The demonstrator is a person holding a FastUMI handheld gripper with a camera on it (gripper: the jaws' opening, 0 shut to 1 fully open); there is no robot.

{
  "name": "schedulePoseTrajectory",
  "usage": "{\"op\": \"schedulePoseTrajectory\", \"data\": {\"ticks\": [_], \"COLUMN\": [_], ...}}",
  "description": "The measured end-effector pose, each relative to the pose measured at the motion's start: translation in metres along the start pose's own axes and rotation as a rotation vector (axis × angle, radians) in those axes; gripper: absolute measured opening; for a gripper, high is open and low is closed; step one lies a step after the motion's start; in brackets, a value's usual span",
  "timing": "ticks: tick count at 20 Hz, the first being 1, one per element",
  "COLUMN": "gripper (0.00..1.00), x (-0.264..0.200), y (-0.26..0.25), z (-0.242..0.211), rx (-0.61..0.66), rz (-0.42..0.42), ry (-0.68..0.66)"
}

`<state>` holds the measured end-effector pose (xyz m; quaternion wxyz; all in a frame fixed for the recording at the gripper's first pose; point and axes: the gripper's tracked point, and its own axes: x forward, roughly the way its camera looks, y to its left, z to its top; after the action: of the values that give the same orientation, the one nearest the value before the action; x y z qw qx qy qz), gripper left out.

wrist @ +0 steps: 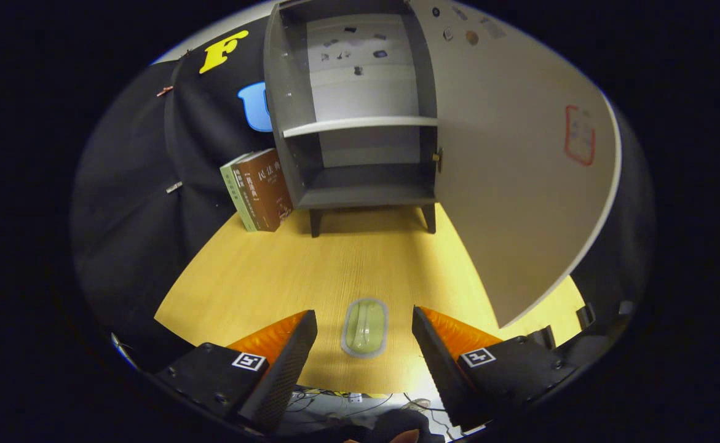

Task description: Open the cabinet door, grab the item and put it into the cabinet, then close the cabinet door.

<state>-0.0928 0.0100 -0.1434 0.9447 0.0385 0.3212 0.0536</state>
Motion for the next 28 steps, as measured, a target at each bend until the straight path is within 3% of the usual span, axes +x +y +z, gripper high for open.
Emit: {"op": "schedulePoseTrajectory", "data": {"ticks": [10,11,12,15,17,20,22,23,24,28], "gripper": [0.96,0.92,0.8,0.76,0.56,0.55,0.25,0.25,0.18,0.19], "x": [0.019,0.024,0.027,0.024,0.023,0.025,0.031,0.029,0.028,0.018], "y": [-0.005,-0.006,-0.009,-0.014,-0.019,-0.025,-0.032,-0.03,-0.032,-0.025], "z": [-0.032,-0.037,-0.042,-0.053,-0.062,-0.056,-0.057,-0.053,-0.054,-0.033], "rx": [0.016,0.01,0.004,0.004,-0.001,-0.057,-0.058,-0.047,-0.047,-0.071], "rz": [-0.052,-0.063,-0.08,-0.107,-0.133,-0.148,-0.169,-0.172,-0.184,-0.138], "ry": [0.126,0.143,0.166,0.213,0.252,0.223,0.226,0.217,0.217,0.157]}}
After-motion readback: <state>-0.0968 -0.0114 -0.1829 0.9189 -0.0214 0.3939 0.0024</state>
